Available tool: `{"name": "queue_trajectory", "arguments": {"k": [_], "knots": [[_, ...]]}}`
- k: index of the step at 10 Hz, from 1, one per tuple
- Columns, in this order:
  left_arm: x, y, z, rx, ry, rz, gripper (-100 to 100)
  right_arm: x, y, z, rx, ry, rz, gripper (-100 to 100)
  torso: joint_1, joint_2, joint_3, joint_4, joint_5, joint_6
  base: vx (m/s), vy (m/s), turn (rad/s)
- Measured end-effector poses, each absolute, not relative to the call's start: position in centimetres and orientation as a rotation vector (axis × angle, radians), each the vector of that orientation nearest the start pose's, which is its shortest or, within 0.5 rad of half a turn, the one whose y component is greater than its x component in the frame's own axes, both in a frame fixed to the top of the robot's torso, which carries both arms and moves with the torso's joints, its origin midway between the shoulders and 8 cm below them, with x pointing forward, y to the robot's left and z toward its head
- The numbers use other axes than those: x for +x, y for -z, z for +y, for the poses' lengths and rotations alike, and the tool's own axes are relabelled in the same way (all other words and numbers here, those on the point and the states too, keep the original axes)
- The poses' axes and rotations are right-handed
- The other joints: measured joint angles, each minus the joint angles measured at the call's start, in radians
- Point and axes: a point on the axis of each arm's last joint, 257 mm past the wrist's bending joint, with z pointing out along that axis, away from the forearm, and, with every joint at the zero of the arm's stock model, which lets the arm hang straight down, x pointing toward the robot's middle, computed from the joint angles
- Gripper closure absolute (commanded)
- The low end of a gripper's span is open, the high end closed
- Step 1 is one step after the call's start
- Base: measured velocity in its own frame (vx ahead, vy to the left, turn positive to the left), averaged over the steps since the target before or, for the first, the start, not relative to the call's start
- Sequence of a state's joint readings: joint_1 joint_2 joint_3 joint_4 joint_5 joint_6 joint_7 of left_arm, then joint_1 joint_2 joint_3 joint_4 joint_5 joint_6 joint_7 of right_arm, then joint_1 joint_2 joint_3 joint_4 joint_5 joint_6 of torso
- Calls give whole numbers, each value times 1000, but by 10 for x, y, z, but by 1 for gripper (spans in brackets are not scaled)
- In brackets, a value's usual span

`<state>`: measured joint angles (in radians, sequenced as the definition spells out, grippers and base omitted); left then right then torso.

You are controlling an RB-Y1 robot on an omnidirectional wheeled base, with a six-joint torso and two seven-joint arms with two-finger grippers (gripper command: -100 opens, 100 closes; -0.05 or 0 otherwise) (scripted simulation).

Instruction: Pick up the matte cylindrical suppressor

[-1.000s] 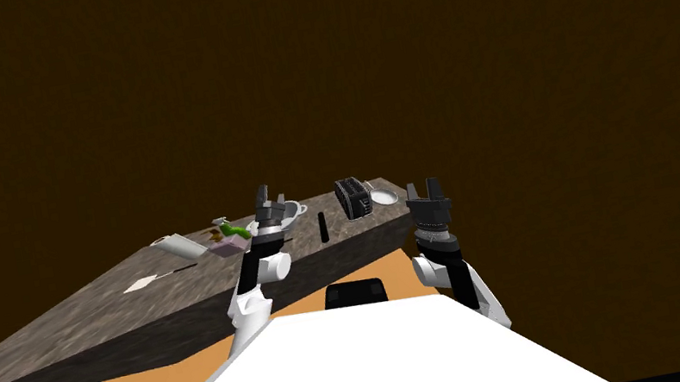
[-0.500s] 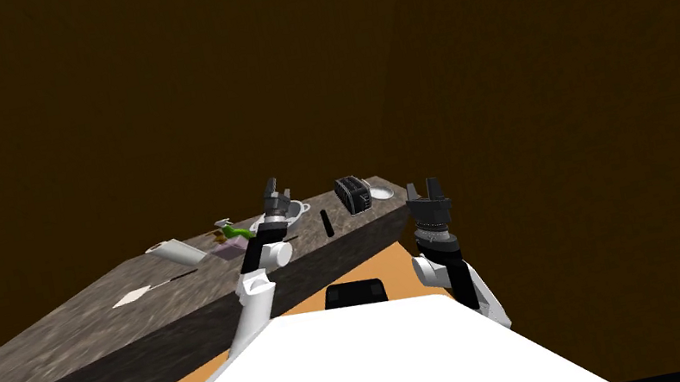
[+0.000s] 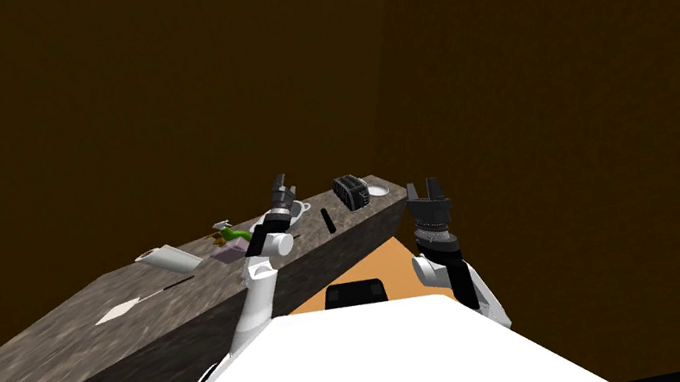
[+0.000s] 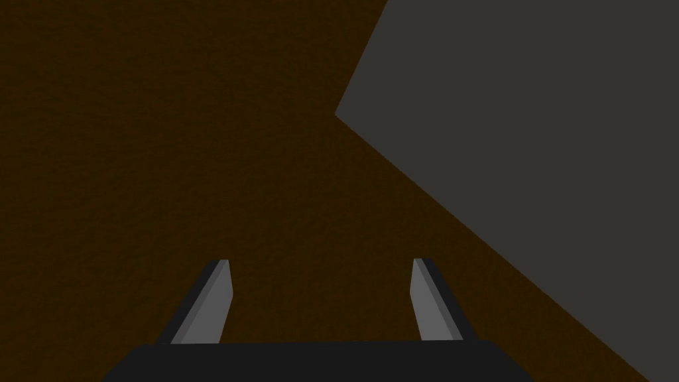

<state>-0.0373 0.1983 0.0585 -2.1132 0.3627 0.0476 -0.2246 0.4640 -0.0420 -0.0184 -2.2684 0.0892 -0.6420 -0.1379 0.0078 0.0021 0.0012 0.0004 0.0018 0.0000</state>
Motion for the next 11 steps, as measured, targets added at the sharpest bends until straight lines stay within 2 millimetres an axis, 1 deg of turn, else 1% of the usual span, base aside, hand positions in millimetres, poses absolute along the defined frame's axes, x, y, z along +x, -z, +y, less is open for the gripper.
{"name": "queue_trajectory", "arguments": {"k": [4, 6, 7, 8, 9, 10, 11], "knots": [[524, -50, 235, -747, 1387, 974, -100, 324, -54, -258, 482, -1414, 566, 0, 0, 1, 0, 0, 0, 0, -70, 99, -158], [542, -43, 231, -758, 1373, 1035, -100, 324, -54, -258, 482, -1414, 566, 0, -1, 0, 0, 0, 0, 0, -63, 89, -185], [549, -43, 229, -759, 1367, 1059, -100, 324, -54, -258, 482, -1413, 566, 0, -1, 0, 0, 0, 0, -1, -32, 34, 39], [551, -43, 227, -762, 1364, 1072, -100, 324, -54, -258, 482, -1413, 566, 0, -4, -2, -1, 0, 0, -1, -50, 52, -248], [562, -41, 225, -766, 1356, 1100, -100, 324, -54, -258, 482, -1414, 566, 0, -4, -2, -1, 0, -1, 0, -55, 64, -136], [567, -38, 222, -769, 1347, 1126, -100, 324, -54, -258, 482, -1413, 566, 0, -3, -1, -1, 0, 0, -1, -93, 102, -215], [576, -36, 221, -773, 1335, 1157, -100, 324, -54, -258, 482, -1414, 566, 0, -1, 1, 0, 0, 0, 0, -71, 101, -124]]}}
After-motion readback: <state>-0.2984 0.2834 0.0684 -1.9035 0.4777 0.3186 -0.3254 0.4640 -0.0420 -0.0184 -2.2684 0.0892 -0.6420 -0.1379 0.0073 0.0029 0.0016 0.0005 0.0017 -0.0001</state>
